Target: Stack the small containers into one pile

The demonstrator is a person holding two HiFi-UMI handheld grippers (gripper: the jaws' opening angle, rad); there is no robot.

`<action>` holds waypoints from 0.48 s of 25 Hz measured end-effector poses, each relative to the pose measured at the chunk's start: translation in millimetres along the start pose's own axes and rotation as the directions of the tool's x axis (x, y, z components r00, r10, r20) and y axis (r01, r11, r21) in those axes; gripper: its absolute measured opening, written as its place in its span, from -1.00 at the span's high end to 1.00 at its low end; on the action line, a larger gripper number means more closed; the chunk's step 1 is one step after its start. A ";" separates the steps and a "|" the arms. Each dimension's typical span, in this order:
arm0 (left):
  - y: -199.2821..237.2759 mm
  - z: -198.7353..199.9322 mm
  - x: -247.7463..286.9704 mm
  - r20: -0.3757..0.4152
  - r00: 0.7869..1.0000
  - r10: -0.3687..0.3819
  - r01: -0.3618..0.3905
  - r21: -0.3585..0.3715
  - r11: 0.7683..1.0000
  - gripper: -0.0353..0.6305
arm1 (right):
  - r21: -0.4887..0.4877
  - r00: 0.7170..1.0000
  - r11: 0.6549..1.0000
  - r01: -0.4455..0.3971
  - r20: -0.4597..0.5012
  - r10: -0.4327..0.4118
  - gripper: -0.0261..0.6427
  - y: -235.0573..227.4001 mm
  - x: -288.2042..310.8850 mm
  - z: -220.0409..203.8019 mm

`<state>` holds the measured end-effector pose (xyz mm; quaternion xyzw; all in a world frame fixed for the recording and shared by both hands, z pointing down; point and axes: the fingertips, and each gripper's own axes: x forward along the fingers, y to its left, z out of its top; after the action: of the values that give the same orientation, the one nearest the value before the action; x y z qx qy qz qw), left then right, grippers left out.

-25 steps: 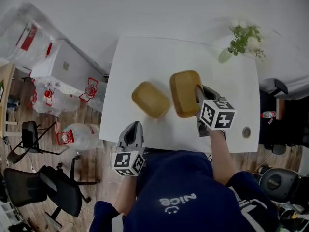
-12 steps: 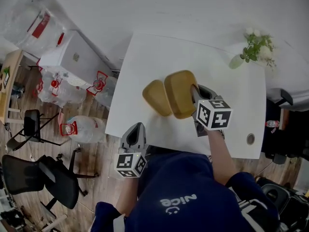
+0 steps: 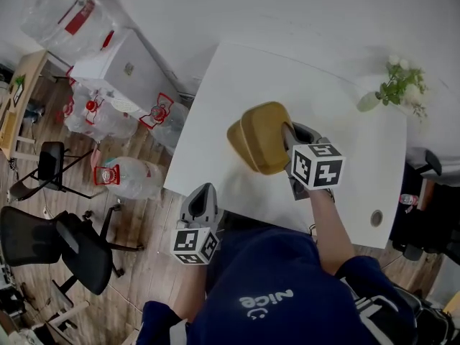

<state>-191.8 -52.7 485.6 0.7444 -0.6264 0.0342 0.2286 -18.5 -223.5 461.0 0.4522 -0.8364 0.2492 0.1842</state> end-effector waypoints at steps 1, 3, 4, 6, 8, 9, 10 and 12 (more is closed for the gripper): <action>2.0 -0.5 -1.2 0.001 1.000 0.008 -0.008 -0.005 1.000 0.84 | -0.008 1.000 1.000 -0.010 -0.008 0.010 0.76 2.2 3.3 -0.7; 5.8 -1.6 -3.6 0.005 1.000 0.025 -0.025 -0.017 1.000 0.84 | -0.024 0.999 0.999 -0.029 -0.025 0.029 0.76 6.2 9.2 -2.3; 7.5 -2.1 -4.7 0.007 0.999 0.033 -0.033 -0.023 0.999 0.84 | -0.030 0.999 0.999 -0.038 -0.032 0.037 0.76 7.7 11.7 -3.0; 10.1 -2.9 -6.5 0.009 0.999 0.046 -0.045 -0.031 0.998 0.84 | -0.037 0.998 0.998 -0.055 -0.045 0.054 0.76 10.2 16.0 -3.7; 11.4 -3.1 -7.4 0.010 0.998 0.055 -0.054 -0.035 0.998 0.84 | -0.045 0.996 0.996 -0.074 -0.058 0.072 0.76 12.7 20.1 -4.2; 11.4 -3.5 -7.3 0.010 0.998 0.058 -0.058 -0.037 0.998 0.84 | -0.052 0.994 0.995 -0.086 -0.065 0.083 0.76 13.8 22.4 -4.8; 11.1 -4.0 -6.8 0.010 0.998 0.061 -0.061 -0.038 0.997 0.84 | -0.061 0.993 0.993 -0.101 -0.074 0.096 0.76 15.0 24.8 -5.9; 10.7 -4.4 -6.3 0.010 0.998 0.065 -0.064 -0.040 0.997 0.84 | -0.087 0.987 0.987 -0.135 -0.095 0.127 0.76 18.6 30.3 -8.6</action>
<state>-202.2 -46.5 490.6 0.7193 -0.6519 0.0250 0.2385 -49.4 -229.9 479.5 0.3755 -0.8660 0.2415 0.2254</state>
